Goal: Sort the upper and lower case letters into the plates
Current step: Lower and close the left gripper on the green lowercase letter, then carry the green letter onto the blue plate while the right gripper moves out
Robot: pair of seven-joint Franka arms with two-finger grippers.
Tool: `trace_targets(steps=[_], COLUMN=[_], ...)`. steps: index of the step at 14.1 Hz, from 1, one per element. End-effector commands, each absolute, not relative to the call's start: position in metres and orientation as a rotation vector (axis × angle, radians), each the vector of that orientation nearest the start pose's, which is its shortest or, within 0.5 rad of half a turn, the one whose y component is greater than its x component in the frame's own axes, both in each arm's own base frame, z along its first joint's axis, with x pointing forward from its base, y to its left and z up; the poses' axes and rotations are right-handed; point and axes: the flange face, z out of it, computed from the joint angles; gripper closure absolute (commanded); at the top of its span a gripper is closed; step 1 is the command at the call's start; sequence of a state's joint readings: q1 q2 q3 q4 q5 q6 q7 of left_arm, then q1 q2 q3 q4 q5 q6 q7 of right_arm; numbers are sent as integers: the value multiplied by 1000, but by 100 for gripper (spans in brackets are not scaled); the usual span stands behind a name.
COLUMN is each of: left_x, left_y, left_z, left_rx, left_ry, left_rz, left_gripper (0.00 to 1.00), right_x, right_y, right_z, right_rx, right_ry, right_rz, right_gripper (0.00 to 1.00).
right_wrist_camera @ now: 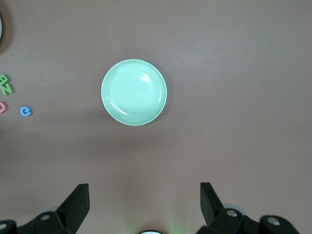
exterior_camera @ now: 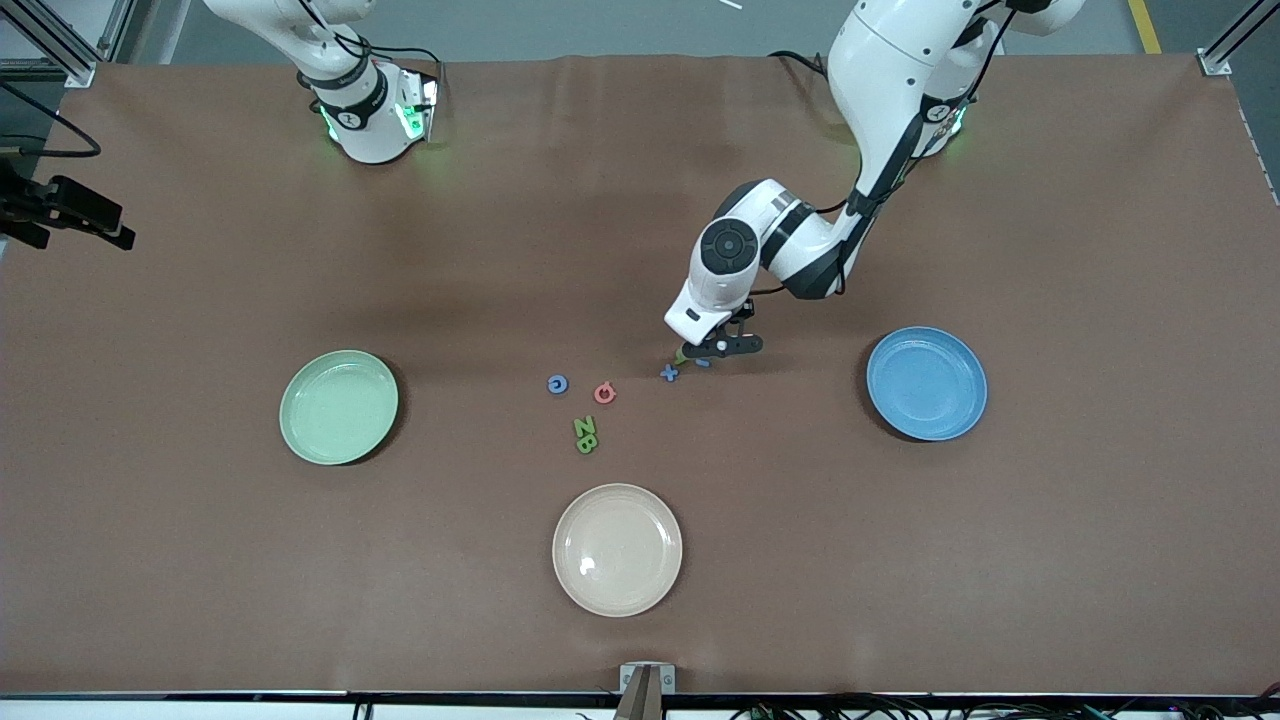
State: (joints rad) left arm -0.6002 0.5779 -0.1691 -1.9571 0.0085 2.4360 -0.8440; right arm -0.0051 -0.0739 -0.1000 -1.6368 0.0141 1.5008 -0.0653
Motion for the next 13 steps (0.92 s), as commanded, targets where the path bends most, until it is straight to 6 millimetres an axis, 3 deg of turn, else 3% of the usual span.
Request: trace_targets(steps=[1,2,4,7,9,11,12,13], left_x=[444,448,468,502,526,545,552,555], left_y=[-419,-416,-392,-332,-285,-238,-210,-187], left_z=[187,200,233,284,310,322,326,324], left_rx=[-3133,-3130,-3100,-3082,-3090,-3104,-3110,-3104], left_ry=[-187,-186,-211,-161,-118,-59,-17,22], left_rz=[171,166,175,203,200,192,188,193], left_gripper=[84,84,86,87,87,87,87,87], right_x=[511,512,516,537,559,579,597,613], right_y=[-54,-54,-56,-60,-60,-62,-62,-64], right_z=[632,635,646,623,593,573,545,502], right_rx=[-3115,-3115,-3120,-3123,-3125,-3138,-3152,-3149], right_ry=[84,82,87,78,80,75,66,70], right_rz=[89,75,39,65,87,55,57,147], right_gripper=[0,0,0,0,0,0,0,0])
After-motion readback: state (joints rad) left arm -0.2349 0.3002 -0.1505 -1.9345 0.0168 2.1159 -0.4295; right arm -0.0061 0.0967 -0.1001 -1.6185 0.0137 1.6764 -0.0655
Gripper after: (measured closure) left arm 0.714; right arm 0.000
